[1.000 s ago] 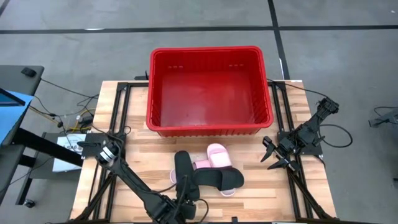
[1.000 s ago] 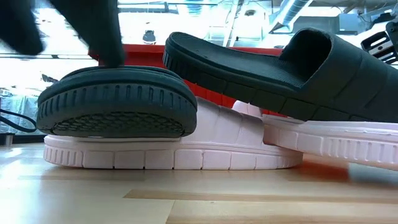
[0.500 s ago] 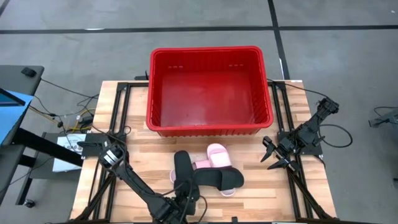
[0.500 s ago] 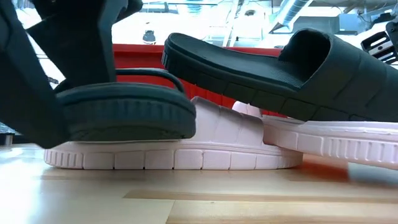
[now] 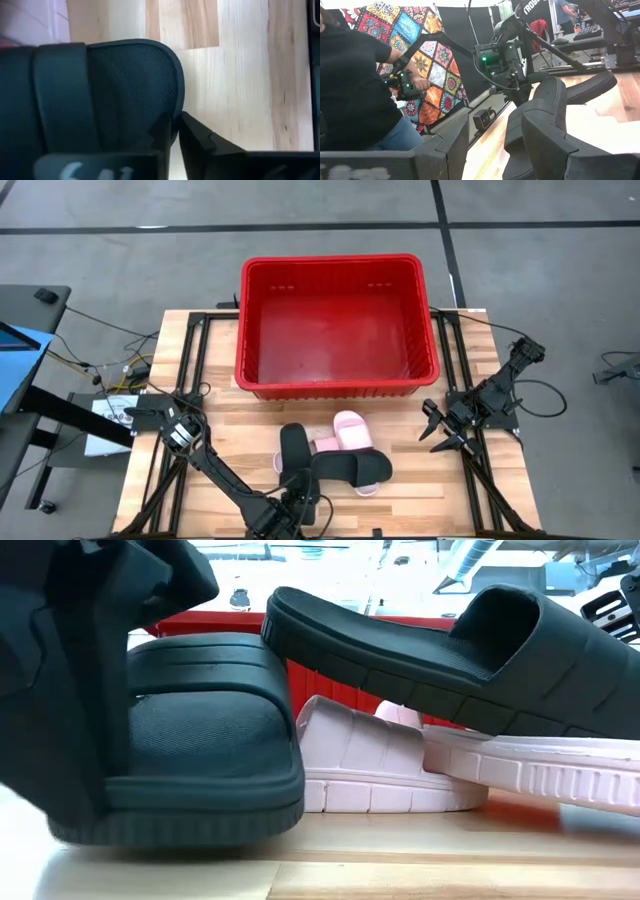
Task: Pick and place slides into bin
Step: Put the left black slide into the red container
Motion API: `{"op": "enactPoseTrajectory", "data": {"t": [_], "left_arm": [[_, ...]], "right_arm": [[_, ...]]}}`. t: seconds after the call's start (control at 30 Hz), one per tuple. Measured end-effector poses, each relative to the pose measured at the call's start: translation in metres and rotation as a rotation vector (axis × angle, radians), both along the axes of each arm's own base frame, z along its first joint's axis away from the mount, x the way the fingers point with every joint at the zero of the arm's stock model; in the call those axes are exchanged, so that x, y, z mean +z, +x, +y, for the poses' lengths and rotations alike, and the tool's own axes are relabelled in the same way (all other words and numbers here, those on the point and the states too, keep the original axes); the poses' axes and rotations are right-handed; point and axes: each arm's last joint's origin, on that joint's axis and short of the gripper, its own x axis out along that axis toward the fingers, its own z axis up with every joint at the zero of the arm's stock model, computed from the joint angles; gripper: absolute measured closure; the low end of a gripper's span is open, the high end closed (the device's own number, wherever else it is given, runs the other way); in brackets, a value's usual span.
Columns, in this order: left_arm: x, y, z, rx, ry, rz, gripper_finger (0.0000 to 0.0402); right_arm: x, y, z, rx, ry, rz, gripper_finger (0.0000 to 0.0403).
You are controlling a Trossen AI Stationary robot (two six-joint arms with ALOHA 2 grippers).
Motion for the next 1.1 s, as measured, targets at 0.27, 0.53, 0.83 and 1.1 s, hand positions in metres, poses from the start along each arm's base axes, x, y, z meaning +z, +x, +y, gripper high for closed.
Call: {"op": "enactPoseTrajectory", "data": {"t": [0.27, 0.53, 0.83, 1.1], "left_arm": [[0.009, -0.003, -0.004, -0.011, 0.017, 0.010, 0.0399], [0.038, -0.010, -0.011, -0.032, 0.063, 0.035, 0.0401], [0.073, -0.027, -0.017, -0.026, 0.113, 0.090, 0.0401], [0.112, -0.043, -0.022, 0.019, 0.130, 0.067, 0.0401]], "right_arm": [[0.000, 0.000, 0.000, 0.000, 0.000, 0.000, 0.0231], [0.000, 0.000, 0.000, 0.000, 0.000, 0.000, 0.0231], [0.000, 0.000, 0.000, 0.000, 0.000, 0.000, 0.0230], [0.000, 0.000, 0.000, 0.000, 0.000, 0.000, 0.0231]]}}
